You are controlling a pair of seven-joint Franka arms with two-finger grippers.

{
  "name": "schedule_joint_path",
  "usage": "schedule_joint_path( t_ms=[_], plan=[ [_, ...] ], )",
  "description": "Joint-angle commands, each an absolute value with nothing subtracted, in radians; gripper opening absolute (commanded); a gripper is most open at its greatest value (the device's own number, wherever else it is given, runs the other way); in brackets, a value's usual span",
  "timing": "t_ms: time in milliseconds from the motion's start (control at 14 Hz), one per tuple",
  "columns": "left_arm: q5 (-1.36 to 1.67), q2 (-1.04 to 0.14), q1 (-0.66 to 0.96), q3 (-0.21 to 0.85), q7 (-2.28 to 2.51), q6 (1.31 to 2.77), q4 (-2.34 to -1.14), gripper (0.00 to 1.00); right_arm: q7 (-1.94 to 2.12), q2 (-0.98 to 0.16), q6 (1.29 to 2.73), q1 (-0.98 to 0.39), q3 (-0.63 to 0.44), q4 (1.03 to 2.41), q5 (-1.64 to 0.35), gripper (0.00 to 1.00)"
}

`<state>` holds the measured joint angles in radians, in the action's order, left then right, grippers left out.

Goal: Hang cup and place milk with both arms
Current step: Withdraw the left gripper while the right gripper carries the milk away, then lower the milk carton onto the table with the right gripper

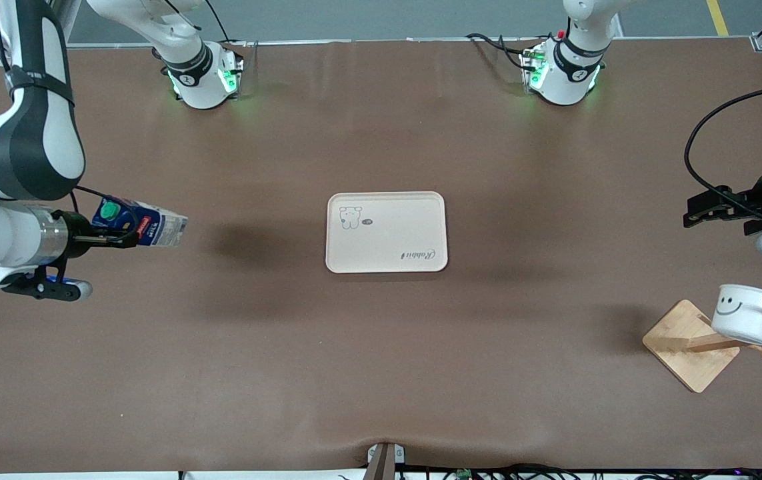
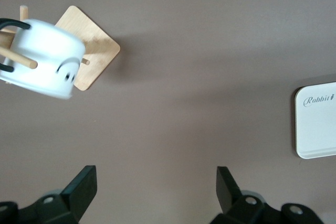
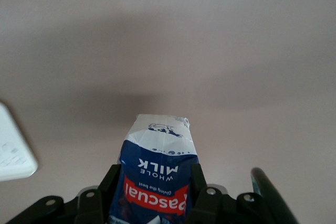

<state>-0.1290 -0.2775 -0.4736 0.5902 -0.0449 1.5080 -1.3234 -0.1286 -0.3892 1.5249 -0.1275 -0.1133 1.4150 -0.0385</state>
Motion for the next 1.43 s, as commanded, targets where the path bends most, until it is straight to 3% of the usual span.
schedule_joint_path(
  t_ms=[0,143,357,714,857,1143,1357],
  plan=[
    [-0.117,-0.2,-0.439,0.514,-0.052,1.485,-1.345,1.0,-0.08,-0.235,1.754,-0.103,-0.092,1.673,0.028,0.0],
    [-0.114,-0.146,-0.31,0.398,-0.045,1.468,-1.376,1.0,0.025,-0.207,1.779,-0.084,-0.092,1.768,0.028,0.0],
    [-0.095,-0.071,-0.159,0.27,-0.035,1.47,-1.462,1.0,0.213,-0.195,1.989,0.017,-0.091,1.899,0.028,0.0],
    [-0.002,0.021,0.026,0.054,-0.035,1.521,-1.571,1.0,0.268,-0.155,2.081,0.064,-0.091,2.049,0.025,0.0],
    [-0.002,0.032,0.034,0.038,-0.035,1.539,-1.586,1.0,0.294,-0.135,2.173,0.075,-0.091,2.13,0.023,0.0],
    [-0.002,0.02,-0.004,0.029,-0.044,1.542,-1.569,1.0,0.293,-0.135,2.18,0.109,-0.089,2.161,0.015,0.01],
    [-0.014,0.001,-0.023,0.029,-0.064,1.533,-1.534,1.0,0.29,-0.127,2.256,0.107,-0.089,2.209,0.0,0.16]
  ],
)
